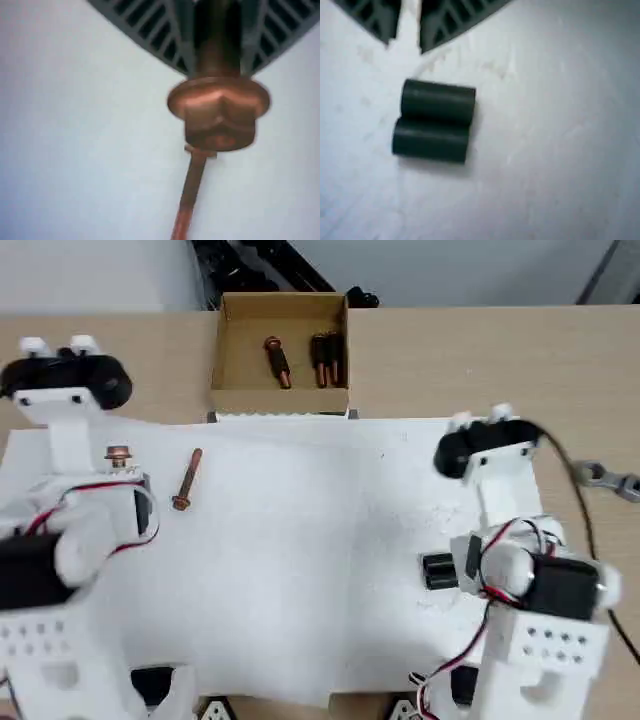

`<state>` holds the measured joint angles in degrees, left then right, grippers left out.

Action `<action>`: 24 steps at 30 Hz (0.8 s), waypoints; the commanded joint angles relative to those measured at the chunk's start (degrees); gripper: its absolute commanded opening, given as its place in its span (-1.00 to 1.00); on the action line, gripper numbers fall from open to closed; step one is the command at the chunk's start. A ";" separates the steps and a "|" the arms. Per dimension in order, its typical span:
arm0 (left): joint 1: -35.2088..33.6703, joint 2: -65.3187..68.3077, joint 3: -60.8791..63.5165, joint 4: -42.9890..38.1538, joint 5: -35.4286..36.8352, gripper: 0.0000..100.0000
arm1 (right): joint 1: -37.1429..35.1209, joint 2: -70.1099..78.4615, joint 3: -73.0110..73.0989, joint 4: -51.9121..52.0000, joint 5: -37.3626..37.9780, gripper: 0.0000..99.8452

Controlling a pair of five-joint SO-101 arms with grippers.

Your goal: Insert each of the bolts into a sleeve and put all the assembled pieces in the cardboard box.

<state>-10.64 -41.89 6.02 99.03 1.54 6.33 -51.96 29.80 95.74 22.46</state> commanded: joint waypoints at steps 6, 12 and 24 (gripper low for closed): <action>0.53 -6.42 -2.95 1.41 -1.14 -0.99 | -1.63 1.98 9.32 -12.97 18.11 -0.88; 0.44 -6.77 -2.42 1.41 -4.13 -0.99 | -4.70 10.86 10.20 -15.16 33.85 -0.88; 0.70 -6.86 6.11 -3.87 -4.13 -0.99 | -4.70 30.73 10.02 -17.89 47.82 -0.88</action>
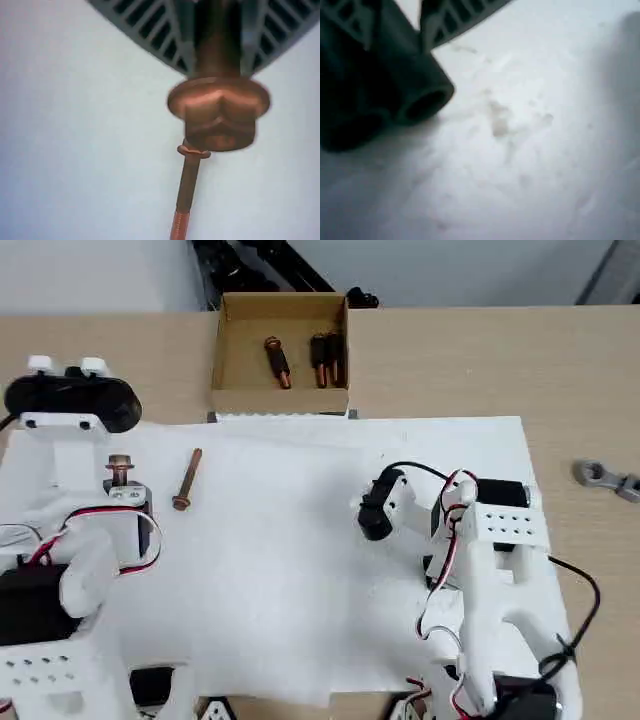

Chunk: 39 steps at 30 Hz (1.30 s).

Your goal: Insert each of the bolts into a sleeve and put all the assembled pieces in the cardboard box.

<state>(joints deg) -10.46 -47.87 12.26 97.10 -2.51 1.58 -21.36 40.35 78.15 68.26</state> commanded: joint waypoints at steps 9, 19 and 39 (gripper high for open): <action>0.53 -0.88 -0.13 -1.93 -0.09 -0.99 | 0.04 -1.19 -0.53 1.01 8.26 -0.87; 0.53 -0.88 -0.13 -1.58 -0.09 -0.99 | 0.04 -1.54 -3.25 2.95 16.00 -0.69; 0.53 -4.75 -0.13 -1.67 1.14 -0.99 | -0.04 -0.92 -0.97 -3.03 21.54 -0.65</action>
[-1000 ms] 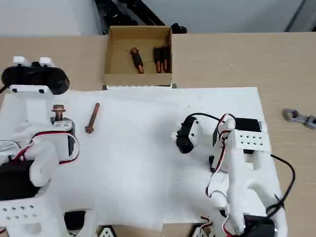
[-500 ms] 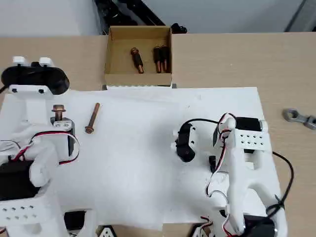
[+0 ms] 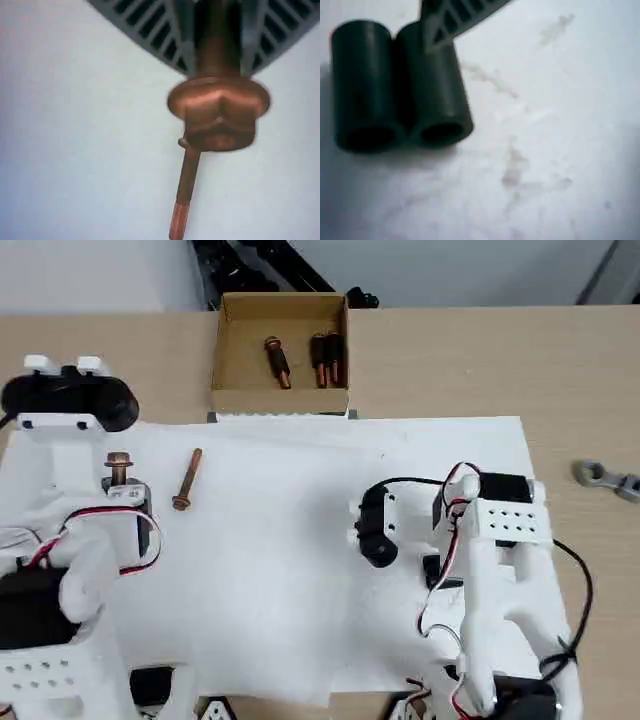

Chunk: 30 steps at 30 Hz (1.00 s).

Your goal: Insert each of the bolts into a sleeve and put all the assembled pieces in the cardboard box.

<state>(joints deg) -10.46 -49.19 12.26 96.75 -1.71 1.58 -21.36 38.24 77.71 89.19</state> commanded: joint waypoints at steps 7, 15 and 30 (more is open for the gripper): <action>0.62 -8.70 1.54 -1.14 0.35 -0.99 | 0.04 -0.92 7.38 -8.31 0.70 -0.65; 0.62 -9.05 2.51 -0.26 0.35 -0.99 | 0.13 1.36 10.20 -13.49 0.70 -0.65; 0.62 -9.05 2.51 -0.26 0.44 -0.99 | 4.09 14.90 9.23 -23.78 -0.79 -0.98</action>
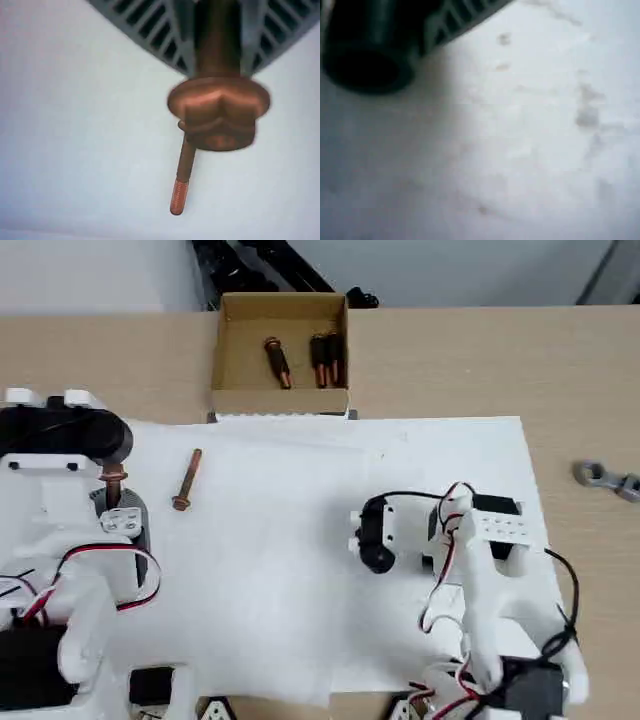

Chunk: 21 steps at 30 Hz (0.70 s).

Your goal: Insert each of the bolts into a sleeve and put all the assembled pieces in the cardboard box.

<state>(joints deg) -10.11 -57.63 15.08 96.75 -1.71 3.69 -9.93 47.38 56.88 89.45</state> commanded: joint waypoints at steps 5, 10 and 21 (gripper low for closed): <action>0.26 -0.62 -0.22 -0.35 0.53 -0.99 | 2.07 3.21 0.09 -4.88 -4.75 -0.97; 0.09 -0.62 -0.22 -0.35 0.53 -0.99 | 2.24 3.12 -4.40 -3.47 -11.16 -0.97; -0.18 -0.18 -0.22 -0.44 1.67 -0.99 | -2.77 -19.65 -17.67 2.77 -47.56 -0.98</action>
<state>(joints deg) -10.11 -57.63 15.08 96.75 -0.31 2.55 -21.89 35.08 59.69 55.08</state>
